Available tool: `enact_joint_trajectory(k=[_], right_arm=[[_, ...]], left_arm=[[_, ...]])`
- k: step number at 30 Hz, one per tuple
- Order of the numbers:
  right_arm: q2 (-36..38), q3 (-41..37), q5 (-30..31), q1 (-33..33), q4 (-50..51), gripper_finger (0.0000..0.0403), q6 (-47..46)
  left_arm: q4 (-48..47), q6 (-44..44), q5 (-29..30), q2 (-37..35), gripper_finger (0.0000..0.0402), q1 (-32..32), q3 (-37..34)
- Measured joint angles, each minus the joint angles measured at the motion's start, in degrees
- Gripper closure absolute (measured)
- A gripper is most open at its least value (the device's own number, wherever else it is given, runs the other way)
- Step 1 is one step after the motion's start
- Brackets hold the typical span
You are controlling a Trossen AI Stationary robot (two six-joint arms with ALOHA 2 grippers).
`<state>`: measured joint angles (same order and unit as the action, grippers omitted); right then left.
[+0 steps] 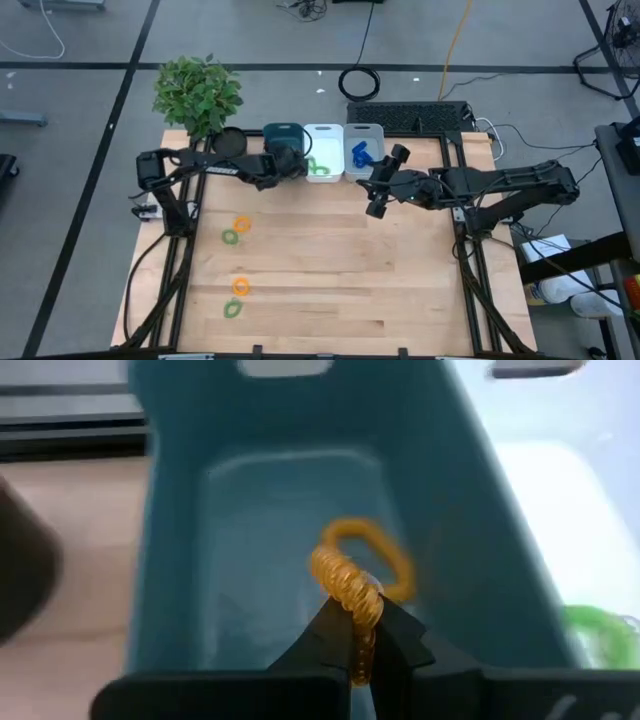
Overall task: Sort spring keychains
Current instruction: Put the yellow spring keychain in the blue bin, then put the green spring keychain in the white bin
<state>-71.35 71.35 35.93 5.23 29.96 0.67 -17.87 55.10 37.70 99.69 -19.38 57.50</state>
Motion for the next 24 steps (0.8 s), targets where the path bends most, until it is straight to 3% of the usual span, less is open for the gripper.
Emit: enact_joint_trajectory(k=[5, 15, 20, 24], right_arm=[[0.00, 0.00, 0.00, -0.01, 0.23, 0.0190, 0.28], [0.00, -0.17, 0.00, -0.04, 0.03, 0.0190, 0.66], [0.00, -3.63, 0.04, -0.04, -2.99, 0.0190, 3.31], [0.00, -7.37, 0.05, -0.04, -5.88, 0.0190, 6.41]], left_arm=[[0.78, -0.17, 0.14, 0.53, 0.0378, -0.36, -0.02], [1.26, -1.64, 0.28, -1.20, 0.0228, -0.81, 0.02], [1.15, -2.53, -2.06, -1.17, 0.0159, -0.89, 0.02], [0.91, -8.12, -3.39, -3.15, 0.0119, -0.63, -0.07]])
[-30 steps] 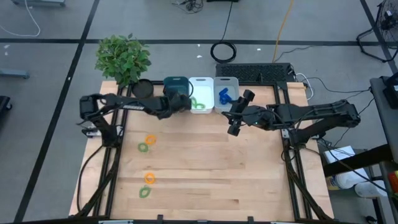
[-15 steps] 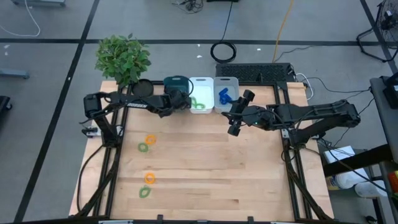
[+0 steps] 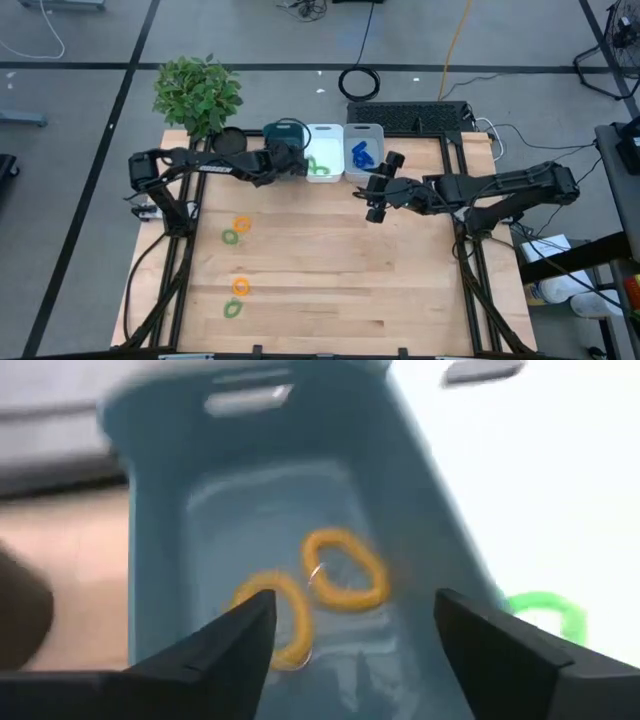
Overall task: Sort spring keychains
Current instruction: Put the green spring keychain in the white bin
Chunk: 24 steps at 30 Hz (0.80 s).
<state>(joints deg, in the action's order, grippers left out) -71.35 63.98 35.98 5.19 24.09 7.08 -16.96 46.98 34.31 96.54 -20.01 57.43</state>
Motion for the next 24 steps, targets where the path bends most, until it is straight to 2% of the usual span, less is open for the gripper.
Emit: enact_joint_trajectory(k=[5, 10, 14, 18, 24], right_arm=[[-0.04, -3.49, 0.11, 0.02, -6.51, 0.0190, 4.55], [-0.02, -4.98, -0.46, 0.04, -8.60, 0.0190, 5.64], [-0.02, -5.87, -3.12, 0.04, -9.48, 0.0190, 5.42], [-0.02, -5.87, -3.21, 0.13, -9.63, 0.0190, 4.16], [-0.02, -5.87, -3.27, 0.13, -9.25, 0.0190, -0.92]], left_arm=[[-0.04, -12.08, -1.23, -6.06, 0.0102, 1.89, -0.01], [-2.19, -25.28, -9.31, -14.53, 0.0101, 5.08, 0.09], [-4.78, -28.00, -12.97, -20.76, 0.0101, 8.27, 0.15], [-7.51, -29.36, -14.79, -25.63, 0.0101, 11.76, 0.09], [-11.04, -31.97, -20.76, -30.77, 0.0101, 17.53, 0.09]])
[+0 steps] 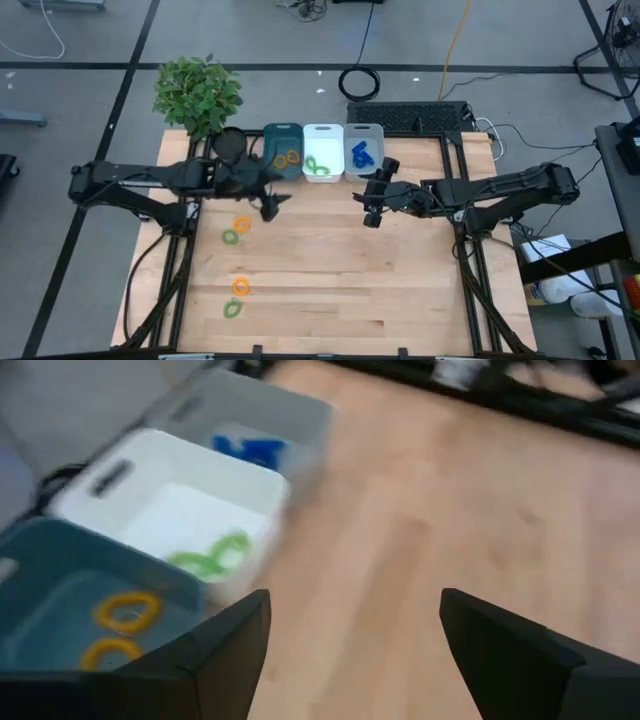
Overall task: Sort spring keychains
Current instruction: Put the green spring keychain in the white bin
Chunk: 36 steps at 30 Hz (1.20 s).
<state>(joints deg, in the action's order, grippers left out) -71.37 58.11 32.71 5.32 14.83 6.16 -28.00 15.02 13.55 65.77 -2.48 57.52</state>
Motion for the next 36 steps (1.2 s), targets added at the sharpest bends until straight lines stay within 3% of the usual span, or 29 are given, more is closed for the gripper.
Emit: enact_joint_trajectory(k=[6, 9, 13, 19, 22, 28, 36], right_arm=[[0.00, -0.21, -6.80, 0.02, 1.31, 0.0200, -5.46], [0.07, -2.48, -7.19, 0.45, 0.17, 0.0221, -7.37], [0.59, -6.71, -7.12, 1.62, -0.95, 0.0271, -10.83], [2.53, -14.27, -6.77, 5.38, -9.53, 0.0383, -14.19], [5.12, -18.77, -3.60, 8.06, -14.29, 0.0395, -14.18], [15.68, -27.85, -3.20, 9.31, -14.65, 0.0402, -13.80], [33.97, -37.46, -17.51, 3.81, -20.25, 0.0403, -7.03]], left_arm=[[-2.01, 0.70, -3.14, -1.76, 0.0101, 5.55, 0.00], [-3.60, 2.02, -3.62, -1.74, 0.0101, 8.15, 0.00], [-6.01, 2.97, -6.08, -1.74, 0.0101, 11.40, 0.00], [-7.93, 7.85, -6.31, -1.72, 0.0101, 15.84, 0.00], [-8.07, 8.01, -6.31, -1.72, 0.0101, 17.79, 0.00], [-8.38, 8.32, -6.06, -1.72, 0.0101, 20.47, 0.00], [-8.80, 11.04, -6.06, -1.24, 0.0101, 21.30, -0.02]])
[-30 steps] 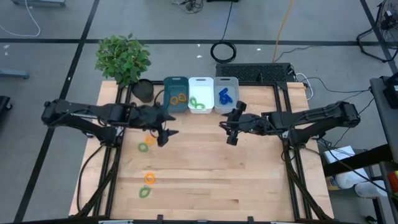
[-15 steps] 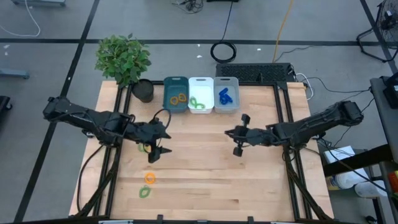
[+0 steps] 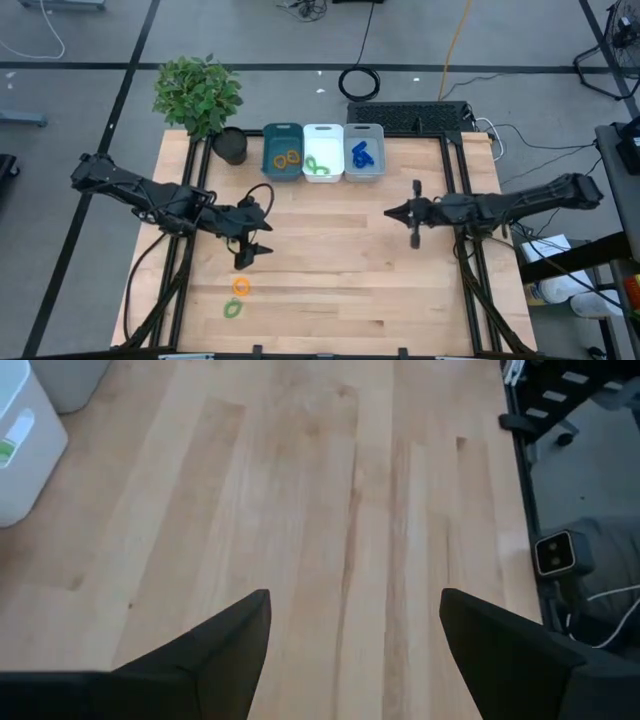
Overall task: Sort spring keychains
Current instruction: Put the green spring keychain in the white bin
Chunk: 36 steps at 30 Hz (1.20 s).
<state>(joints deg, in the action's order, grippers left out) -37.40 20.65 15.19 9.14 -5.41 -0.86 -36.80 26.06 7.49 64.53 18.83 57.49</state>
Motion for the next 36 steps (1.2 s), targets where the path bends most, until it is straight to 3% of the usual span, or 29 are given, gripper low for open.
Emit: enact_joint_trajectory(k=[4, 17, 23, 28, 36], right_arm=[[5.28, -2.73, -3.32, -1.27, 0.74, 0.0403, 0.51], [20.92, -8.18, -3.01, -7.35, 1.51, 0.0403, 2.42], [28.49, -8.83, -2.11, -8.95, 6.34, 0.0403, 2.41], [34.16, -8.83, 5.46, -9.07, 10.14, 0.0403, 1.26], [37.19, -8.77, 5.58, -9.06, 14.28, 0.0403, -0.20]], left_arm=[[-0.02, 0.42, 0.00, 0.02, 0.0101, 0.00, 0.00], [-0.70, 3.64, 0.31, 0.11, 0.0101, 0.11, 0.00], [-2.82, 13.75, 3.54, 3.04, 0.0101, -0.07, -0.01], [-5.58, 24.84, 2.39, 6.84, 0.0101, -0.85, -0.02], [-8.82, 32.50, 2.00, 12.05, 0.0101, -0.85, -0.01]])
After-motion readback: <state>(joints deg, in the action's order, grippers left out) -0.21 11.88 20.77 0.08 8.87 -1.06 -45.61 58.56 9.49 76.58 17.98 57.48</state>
